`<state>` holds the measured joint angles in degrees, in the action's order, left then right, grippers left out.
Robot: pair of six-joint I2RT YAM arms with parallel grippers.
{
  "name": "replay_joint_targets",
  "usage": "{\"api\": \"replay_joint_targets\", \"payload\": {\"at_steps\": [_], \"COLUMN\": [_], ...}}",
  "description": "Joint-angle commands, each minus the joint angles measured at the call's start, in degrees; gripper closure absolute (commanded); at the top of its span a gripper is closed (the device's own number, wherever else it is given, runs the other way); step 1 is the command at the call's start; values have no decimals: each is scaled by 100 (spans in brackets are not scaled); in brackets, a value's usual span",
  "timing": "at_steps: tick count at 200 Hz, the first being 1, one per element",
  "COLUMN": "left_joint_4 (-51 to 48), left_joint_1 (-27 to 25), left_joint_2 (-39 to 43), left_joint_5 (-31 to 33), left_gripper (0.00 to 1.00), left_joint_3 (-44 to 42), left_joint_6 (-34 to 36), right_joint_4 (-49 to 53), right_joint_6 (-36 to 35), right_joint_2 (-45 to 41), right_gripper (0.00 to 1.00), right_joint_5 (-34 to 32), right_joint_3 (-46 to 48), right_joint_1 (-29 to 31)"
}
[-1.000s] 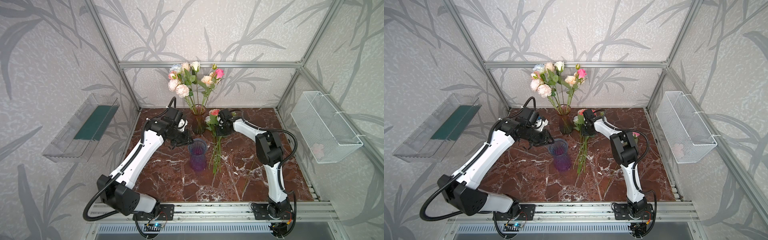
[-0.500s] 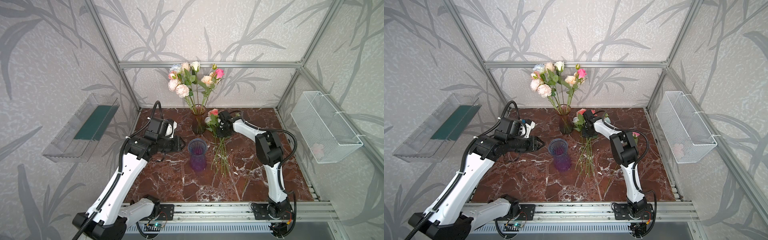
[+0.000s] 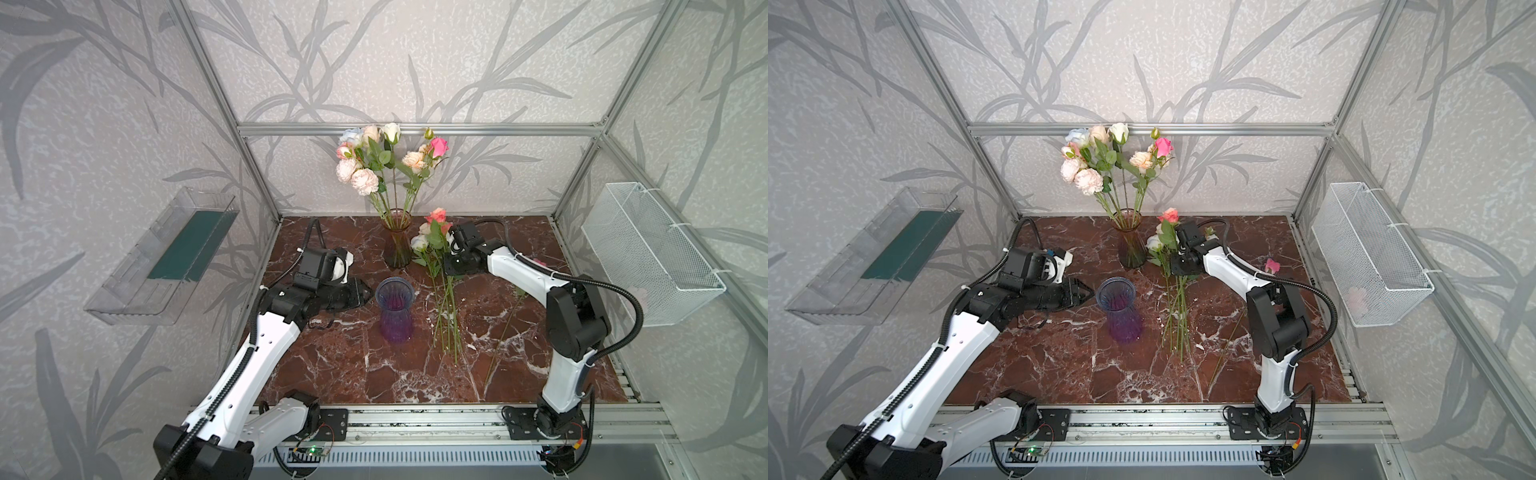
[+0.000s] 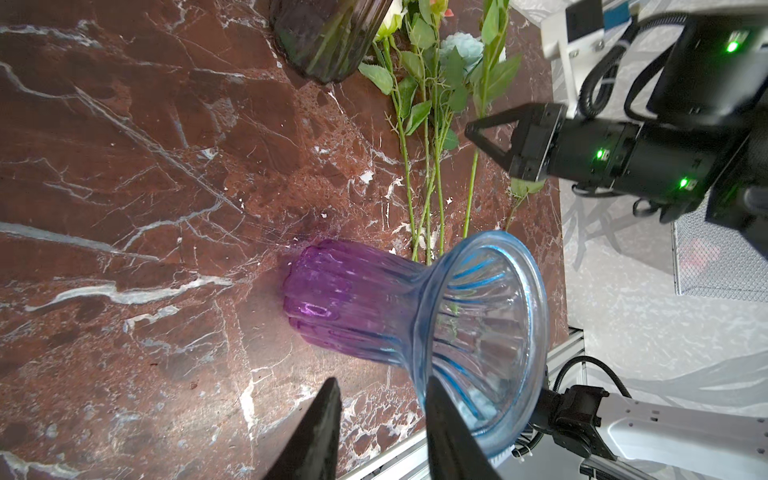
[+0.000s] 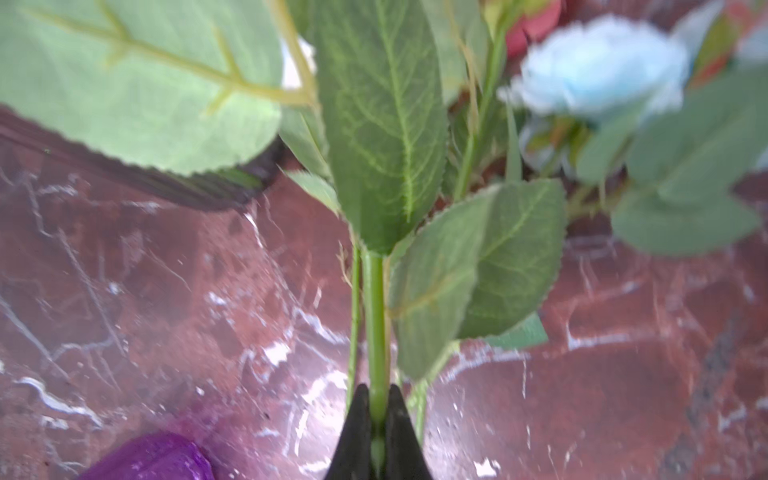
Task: Arrange the flowers into the vase
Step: 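Lift the pink rose upright with the right gripper, then lower the pink rose stem into the blue-purple vase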
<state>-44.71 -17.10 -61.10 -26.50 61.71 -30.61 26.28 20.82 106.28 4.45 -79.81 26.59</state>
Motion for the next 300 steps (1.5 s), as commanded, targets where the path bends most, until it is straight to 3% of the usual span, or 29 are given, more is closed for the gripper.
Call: {"api": "replay_joint_targets", "payload": {"at_steps": [1,58,86,102,121,193,231,300], "left_joint_4": [441,2331,3734,4582,5145,4900,4910,4774], "left_joint_1": [71,199,262,401,529,598,620,629], "left_joint_2": [27,731,1487,2014,2515,2847,2944,3005], "left_joint_5": [-85,1211,2031,2094,2264,2406,2367,2341], "left_gripper": [64,60,34,19,11,10,10,10], "left_joint_3": [-19,-613,-1627,-2273,-2775,-2805,-2849,-2788], "left_joint_6": [28,-103,-30,-207,-301,-59,-63,-50], "right_joint_4": [-676,-1952,-2171,-2247,-2550,-3061,-3456,-3205], "right_joint_6": [253,595,200,-135,-394,-1312,-1505,-703], "right_joint_2": [-982,-3668,-4235,-4175,-3887,-2088,-1699,-1755], "right_gripper": [94,93,93,93,93,94,93,84], "right_joint_5": [-6,-615,-985,-1201,-1288,-1420,-1365,-1056], "right_joint_3": [467,1942,1523,947,275,-1804,-1463,-212], "right_joint_1": [29,306,759,1071,1345,2333,2552,2802]}}
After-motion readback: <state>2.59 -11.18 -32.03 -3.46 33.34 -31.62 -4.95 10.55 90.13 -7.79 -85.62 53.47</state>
